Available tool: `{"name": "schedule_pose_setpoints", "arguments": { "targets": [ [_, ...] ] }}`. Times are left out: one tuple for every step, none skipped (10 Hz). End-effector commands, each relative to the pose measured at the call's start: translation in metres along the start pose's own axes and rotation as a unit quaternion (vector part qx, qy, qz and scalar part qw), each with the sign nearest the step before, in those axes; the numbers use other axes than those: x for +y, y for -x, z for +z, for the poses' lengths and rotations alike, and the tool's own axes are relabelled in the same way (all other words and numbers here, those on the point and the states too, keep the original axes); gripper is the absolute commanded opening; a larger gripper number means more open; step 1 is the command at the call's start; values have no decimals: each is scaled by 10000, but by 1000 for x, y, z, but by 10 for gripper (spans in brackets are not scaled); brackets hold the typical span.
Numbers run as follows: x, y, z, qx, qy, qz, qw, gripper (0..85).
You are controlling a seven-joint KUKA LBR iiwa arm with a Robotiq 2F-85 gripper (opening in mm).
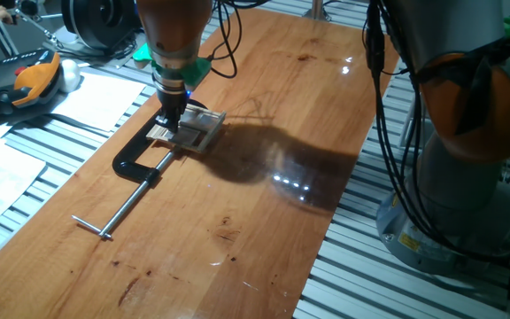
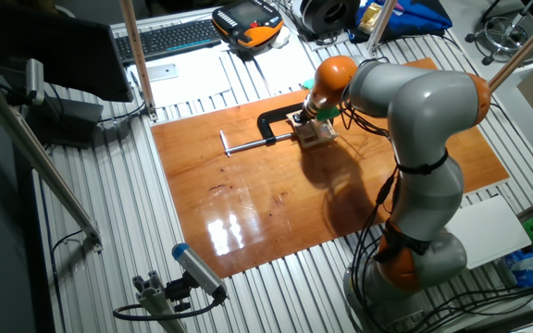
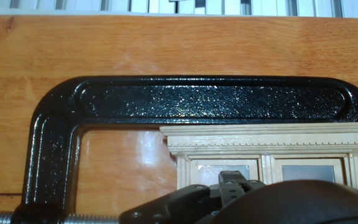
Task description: Close a sliding window
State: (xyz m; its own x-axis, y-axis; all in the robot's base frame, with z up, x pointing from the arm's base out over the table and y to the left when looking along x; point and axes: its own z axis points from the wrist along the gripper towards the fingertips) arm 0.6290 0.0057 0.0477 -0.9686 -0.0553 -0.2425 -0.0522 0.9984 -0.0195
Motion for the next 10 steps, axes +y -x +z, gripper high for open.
{"name": "schedule_pose_setpoints", "arguments": {
  "targets": [
    [0, 0, 0, 7, -10, -13, 10000, 0],
    [0, 0, 0, 31, -16, -15, 10000, 0],
    [0, 0, -1, 39, -31, -26, 10000, 0],
    [0, 0, -1, 40, -45, -30, 10000, 0],
    [0, -1, 0, 40, -53, -31, 10000, 0],
    [1, -1, 0, 56, -59, -49, 10000, 0],
    [1, -2, 0, 64, -59, -56, 9999, 0],
    [1, -2, 0, 71, -59, -56, 9999, 0],
    [1, -2, 0, 79, -58, -64, 9999, 0],
    [1, -2, 0, 87, -65, -65, 9999, 0]
  ]
}}
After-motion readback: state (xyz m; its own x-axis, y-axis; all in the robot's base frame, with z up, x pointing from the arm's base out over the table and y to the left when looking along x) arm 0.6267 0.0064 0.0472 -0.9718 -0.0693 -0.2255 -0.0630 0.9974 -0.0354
